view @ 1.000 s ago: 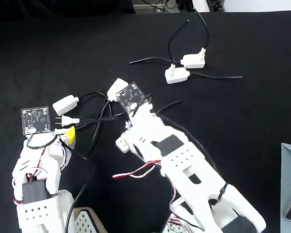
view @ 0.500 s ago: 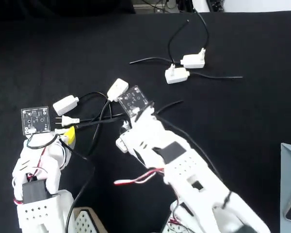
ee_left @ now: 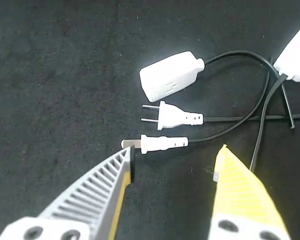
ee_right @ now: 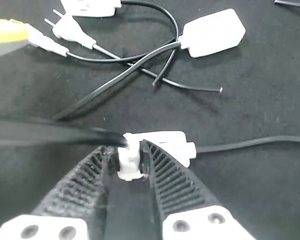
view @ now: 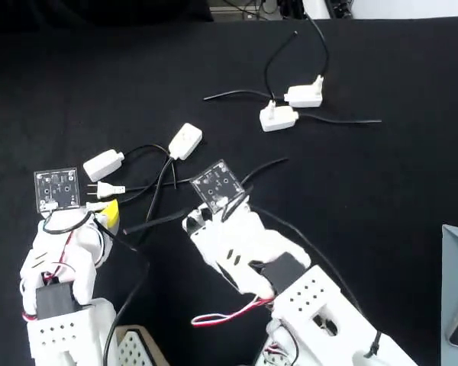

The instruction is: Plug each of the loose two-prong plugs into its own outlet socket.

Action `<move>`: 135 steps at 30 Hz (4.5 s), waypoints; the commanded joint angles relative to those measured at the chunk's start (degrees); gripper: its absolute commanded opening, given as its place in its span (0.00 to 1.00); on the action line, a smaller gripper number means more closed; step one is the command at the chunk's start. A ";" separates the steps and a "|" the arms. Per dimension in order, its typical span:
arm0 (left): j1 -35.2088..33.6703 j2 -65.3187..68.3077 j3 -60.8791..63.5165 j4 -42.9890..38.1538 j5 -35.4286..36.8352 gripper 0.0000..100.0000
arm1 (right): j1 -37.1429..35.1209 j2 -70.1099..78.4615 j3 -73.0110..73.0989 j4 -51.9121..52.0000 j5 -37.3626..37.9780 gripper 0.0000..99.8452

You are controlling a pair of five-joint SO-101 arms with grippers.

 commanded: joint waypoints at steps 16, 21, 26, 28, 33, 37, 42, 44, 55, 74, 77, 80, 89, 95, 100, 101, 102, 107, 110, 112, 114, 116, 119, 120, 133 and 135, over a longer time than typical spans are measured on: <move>-0.31 -0.44 -0.48 0.09 0.35 0.27 | -1.05 16.04 -0.13 -14.95 0.00 0.01; -0.31 -0.44 -0.48 0.09 0.35 0.27 | -0.79 16.48 -0.04 -14.95 0.09 0.01; -0.31 -0.44 -0.48 0.26 0.35 0.27 | -0.79 20.62 -0.13 -15.03 2.81 0.01; -0.31 -0.44 -0.48 0.26 0.35 0.27 | -0.97 22.20 -0.22 -15.03 3.87 0.01; -0.40 -0.44 -0.48 0.18 0.35 0.27 | -0.79 26.07 -2.86 -14.59 4.92 0.01; -0.48 -0.44 -0.48 0.09 0.35 0.27 | -0.70 31.60 -4.79 -14.51 7.56 0.01; -0.48 -0.44 -0.48 0.09 0.35 0.27 | 0.62 37.49 -8.31 -14.42 8.09 0.01; -0.57 -0.44 -0.48 0.09 0.35 0.27 | 2.64 37.23 -9.01 -14.42 8.18 0.01; -0.57 -0.44 -0.48 0.09 0.35 0.27 | 14.86 30.55 -12.97 -14.77 9.32 0.01; -0.40 -0.44 -0.40 0.18 0.35 0.27 | 31.30 49.98 -32.66 -24.79 8.88 0.01; -0.40 -0.44 -0.40 0.26 0.35 0.27 | 31.82 54.90 -36.09 -24.62 8.88 0.02; -0.40 -0.44 -0.40 0.18 0.35 0.27 | 31.74 55.78 -36.62 -24.35 8.79 0.04; -0.31 -0.44 -0.40 0.09 0.44 0.27 | 30.42 50.59 -44.26 -6.68 4.40 0.15; -0.57 -0.44 -0.48 0.09 0.44 0.27 | 26.46 39.08 -45.05 4.84 4.40 0.15; -1.19 -0.26 -1.01 0.09 0.53 0.27 | 21.89 31.52 -45.32 18.37 4.40 0.15; -1.98 -0.26 -1.19 0.00 0.53 0.27 | 20.66 30.37 -45.32 20.84 4.40 0.15; -2.77 0.09 -1.98 0.00 0.44 0.27 | 19.52 29.49 -45.32 23.03 4.31 0.15; -5.14 0.26 -7.69 3.60 0.00 0.27 | 17.14 27.82 -44.97 29.36 -1.67 0.15; -3.91 2.37 -11.65 6.86 -2.99 0.27 | 17.14 27.82 -44.35 31.47 -4.22 0.15; -3.56 6.07 -14.99 7.82 -3.60 0.27 | 17.05 27.47 -42.51 31.56 -4.13 0.15; -3.56 11.16 -18.77 7.91 -4.84 0.27 | 17.05 27.47 -41.27 31.56 -4.22 0.15; -3.56 17.67 -22.99 8.18 -7.47 0.27 | 17.05 27.47 -40.13 30.86 -4.40 0.15; -3.47 28.31 -28.44 8.18 -11.34 0.29 | 17.05 27.47 -37.67 27.96 -4.40 0.15; -3.47 32.09 -29.93 8.18 -12.66 0.31 | 17.05 27.47 -36.62 26.64 -4.40 0.15; 8.04 70.15 -43.82 3.69 -33.49 0.32 | 13.71 27.65 -29.93 18.11 -4.31 0.15; 8.92 73.58 -45.05 -0.18 -33.67 0.31 | 13.71 27.74 -29.93 18.20 -4.40 0.15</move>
